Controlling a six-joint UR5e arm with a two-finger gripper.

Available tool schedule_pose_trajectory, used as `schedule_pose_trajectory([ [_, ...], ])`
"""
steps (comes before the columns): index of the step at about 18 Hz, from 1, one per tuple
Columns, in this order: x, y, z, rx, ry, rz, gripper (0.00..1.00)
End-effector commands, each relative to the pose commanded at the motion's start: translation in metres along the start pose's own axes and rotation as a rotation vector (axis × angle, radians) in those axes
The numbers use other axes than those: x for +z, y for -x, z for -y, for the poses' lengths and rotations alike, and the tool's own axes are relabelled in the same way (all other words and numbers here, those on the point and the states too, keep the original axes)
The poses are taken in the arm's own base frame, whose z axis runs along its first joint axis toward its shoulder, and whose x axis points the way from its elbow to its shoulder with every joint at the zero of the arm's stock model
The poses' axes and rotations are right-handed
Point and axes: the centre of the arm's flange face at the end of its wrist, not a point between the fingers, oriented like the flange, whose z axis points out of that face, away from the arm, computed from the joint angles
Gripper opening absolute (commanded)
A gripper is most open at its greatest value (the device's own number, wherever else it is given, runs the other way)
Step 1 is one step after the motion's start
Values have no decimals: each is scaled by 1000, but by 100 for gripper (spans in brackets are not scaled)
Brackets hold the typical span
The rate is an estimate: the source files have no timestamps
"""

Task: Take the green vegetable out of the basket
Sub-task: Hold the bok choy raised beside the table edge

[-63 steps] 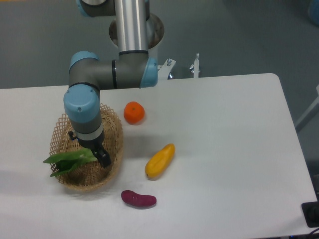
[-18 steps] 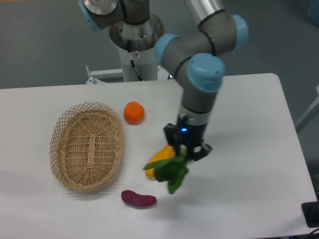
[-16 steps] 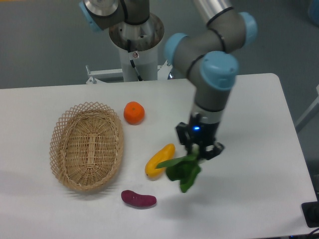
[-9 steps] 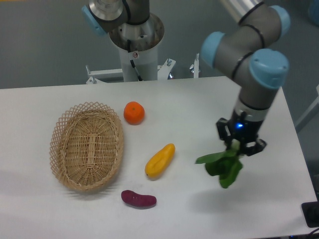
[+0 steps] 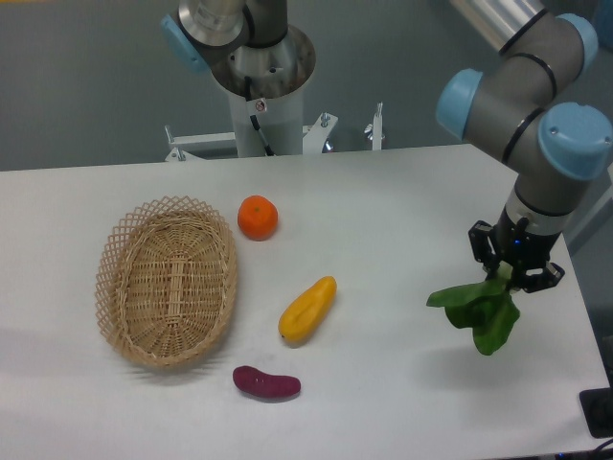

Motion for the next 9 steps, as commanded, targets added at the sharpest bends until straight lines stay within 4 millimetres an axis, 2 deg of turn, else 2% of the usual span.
schedule_pose_trajectory([
  [9,-1,3,-2,46,65,-3,16],
])
